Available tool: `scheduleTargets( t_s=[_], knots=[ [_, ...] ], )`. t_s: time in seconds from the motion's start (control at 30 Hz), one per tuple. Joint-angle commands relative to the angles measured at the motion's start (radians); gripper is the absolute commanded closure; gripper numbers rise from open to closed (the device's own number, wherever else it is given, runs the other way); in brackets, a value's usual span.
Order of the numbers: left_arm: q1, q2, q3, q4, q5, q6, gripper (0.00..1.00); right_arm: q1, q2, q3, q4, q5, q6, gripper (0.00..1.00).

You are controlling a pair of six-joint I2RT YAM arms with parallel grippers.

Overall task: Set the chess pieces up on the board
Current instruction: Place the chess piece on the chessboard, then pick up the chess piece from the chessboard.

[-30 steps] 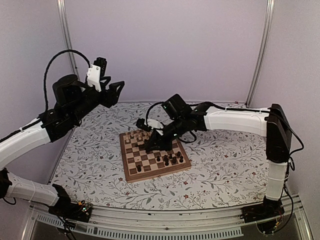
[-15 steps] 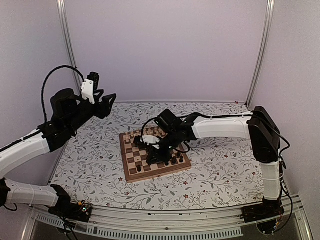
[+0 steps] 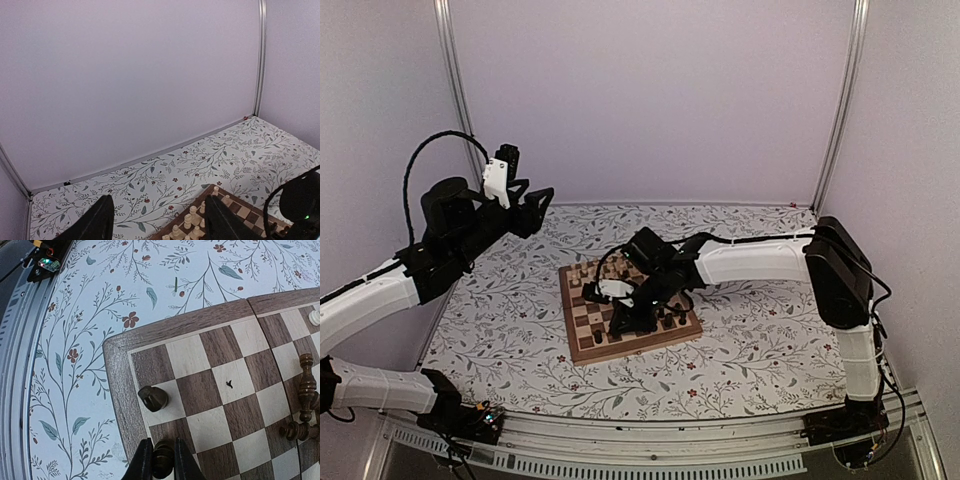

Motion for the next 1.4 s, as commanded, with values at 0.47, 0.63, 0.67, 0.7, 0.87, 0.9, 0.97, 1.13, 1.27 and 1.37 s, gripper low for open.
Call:
scheduleTargets(
  t_s=[0.47, 0.63, 0.67, 0.7, 0.87, 0.9, 0.97, 1.13, 1.27, 1.37],
  knots=[
    [0.015, 0.009, 0.016, 0.019, 0.017, -0.002, 0.36, 0.022, 0.032, 0.042, -0.015, 0.026, -0.009, 0.71],
    [0.015, 0.014, 0.017, 0.018, 0.020, -0.001, 0.37, 0.022, 0.010, 0.048, -0.027, 0.019, -0.009, 0.66],
    [0.015, 0.014, 0.016, 0.019, 0.019, 0.000, 0.37, 0.022, -0.005, 0.052, -0.037, 0.019, -0.008, 0.65],
    [0.015, 0.017, 0.015, 0.017, 0.017, 0.002, 0.36, 0.019, -0.023, 0.057, -0.049, 0.019, -0.008, 0.63],
    [0.017, 0.081, 0.036, -0.027, 0.012, -0.012, 0.38, -0.038, -0.158, 0.041, -0.082, -0.013, -0.029, 0.57],
    [0.017, 0.108, 0.053, -0.056, 0.025, -0.014, 0.38, -0.066, -0.193, 0.032, -0.082, -0.027, -0.026, 0.57],
    [0.016, 0.181, 0.124, -0.154, 0.078, -0.014, 0.38, -0.129, -0.237, 0.006, -0.075, -0.049, -0.019, 0.57],
    [-0.003, 0.370, 0.325, -0.462, 0.190, 0.000, 0.47, -0.300, -0.327, -0.103, -0.004, -0.084, 0.014, 0.57],
    [-0.009, 0.482, 0.386, -0.571, 0.269, 0.070, 0.49, -0.366, -0.358, -0.174, 0.049, -0.071, 0.016, 0.58],
    [-0.009, 0.585, 0.443, -0.671, 0.317, 0.105, 0.50, -0.379, -0.356, -0.196, 0.059, -0.070, 0.005, 0.59]
  ],
)
